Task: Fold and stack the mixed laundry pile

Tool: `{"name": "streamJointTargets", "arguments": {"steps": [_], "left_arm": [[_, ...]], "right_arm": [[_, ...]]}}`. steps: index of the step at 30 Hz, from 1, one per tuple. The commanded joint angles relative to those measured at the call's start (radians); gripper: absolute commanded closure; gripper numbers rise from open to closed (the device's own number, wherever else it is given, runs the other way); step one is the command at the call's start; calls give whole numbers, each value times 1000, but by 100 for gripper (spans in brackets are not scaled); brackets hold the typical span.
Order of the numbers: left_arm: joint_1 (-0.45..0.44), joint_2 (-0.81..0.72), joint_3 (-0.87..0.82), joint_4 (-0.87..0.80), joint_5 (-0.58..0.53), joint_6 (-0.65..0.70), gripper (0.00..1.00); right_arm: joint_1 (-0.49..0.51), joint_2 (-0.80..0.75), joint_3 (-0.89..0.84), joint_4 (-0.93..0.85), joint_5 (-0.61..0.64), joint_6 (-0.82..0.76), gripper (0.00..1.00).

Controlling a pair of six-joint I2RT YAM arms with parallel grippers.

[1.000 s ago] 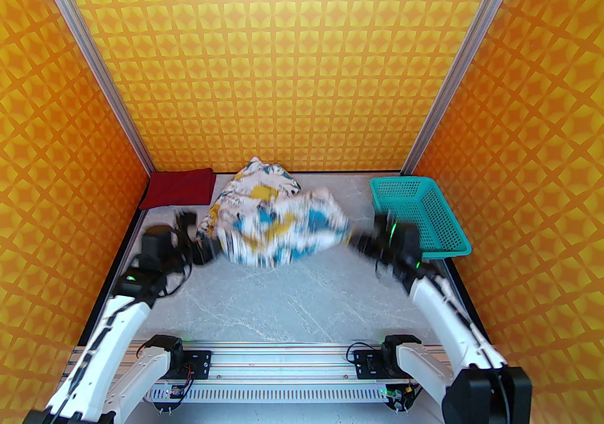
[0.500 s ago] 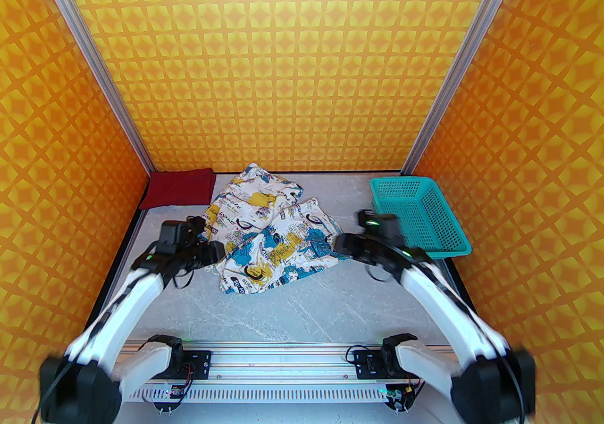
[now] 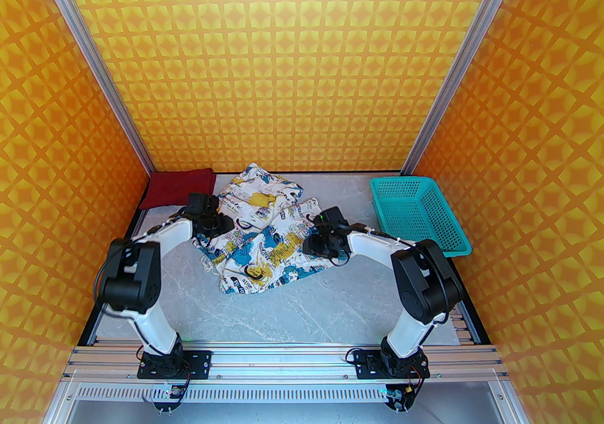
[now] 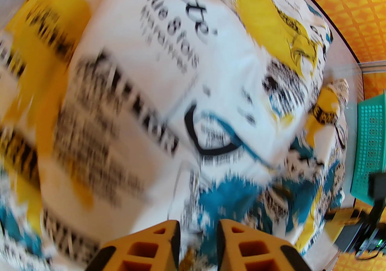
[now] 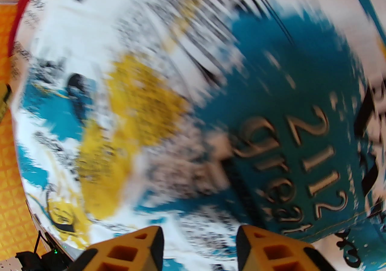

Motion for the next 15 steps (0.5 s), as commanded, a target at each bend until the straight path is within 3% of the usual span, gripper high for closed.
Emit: {"name": "streamJointTargets", "arguments": {"steps": [1, 8, 12, 15], "left_arm": [[2, 43, 31, 3, -8, 32, 74], [2, 103, 58, -16, -6, 65, 75], [1, 91, 72, -48, 0, 97, 74], [-10, 46, 82, -74, 12, 115, 72]], "right_arm": [[3, -63, -112, -5, 31, 65, 61], [5, -306, -392, -34, 16, 138, 72], [20, -459, -402, -154, 31, 127, 74], [21, -524, -313, -235, 75, 96, 71]]}}
